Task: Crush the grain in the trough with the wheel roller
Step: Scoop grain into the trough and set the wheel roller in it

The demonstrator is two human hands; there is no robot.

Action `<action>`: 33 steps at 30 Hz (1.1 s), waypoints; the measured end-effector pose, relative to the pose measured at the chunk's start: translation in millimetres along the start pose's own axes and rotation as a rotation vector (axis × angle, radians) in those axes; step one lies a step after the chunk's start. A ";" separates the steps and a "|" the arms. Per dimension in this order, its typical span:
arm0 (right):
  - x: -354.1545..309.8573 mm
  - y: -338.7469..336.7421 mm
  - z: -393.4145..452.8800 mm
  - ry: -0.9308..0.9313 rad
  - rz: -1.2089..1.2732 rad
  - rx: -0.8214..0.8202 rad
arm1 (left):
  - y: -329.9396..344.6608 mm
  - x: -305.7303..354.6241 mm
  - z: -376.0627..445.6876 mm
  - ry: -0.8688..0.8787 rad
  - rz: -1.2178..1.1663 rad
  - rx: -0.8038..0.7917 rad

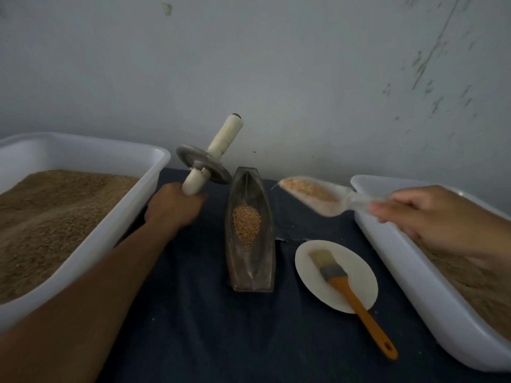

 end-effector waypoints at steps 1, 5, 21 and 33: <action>-13.5 5.8 3.2 -0.035 -0.025 -0.024 | -0.3 -0.8 -0.3 -0.007 -0.012 -0.005; -47.5 23.0 18.4 -0.107 -0.090 -0.056 | -1.7 -1.9 -0.7 -0.004 -0.029 -0.006; -98.3 15.1 37.7 -0.347 -0.590 0.169 | -2.2 2.3 -1.7 0.074 0.118 0.000; -95.0 14.7 28.0 -0.332 -0.628 0.317 | -5.1 5.1 -4.0 0.072 0.086 0.042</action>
Point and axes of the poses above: each hand's wrist, its own z-axis towards the middle knuckle, its own y-axis out of the palm, x = y × z, the point moved 6 cm from there along z, towards the middle knuckle, and after that the axes turned 8 degrees about -z, right-handed, at the moved point
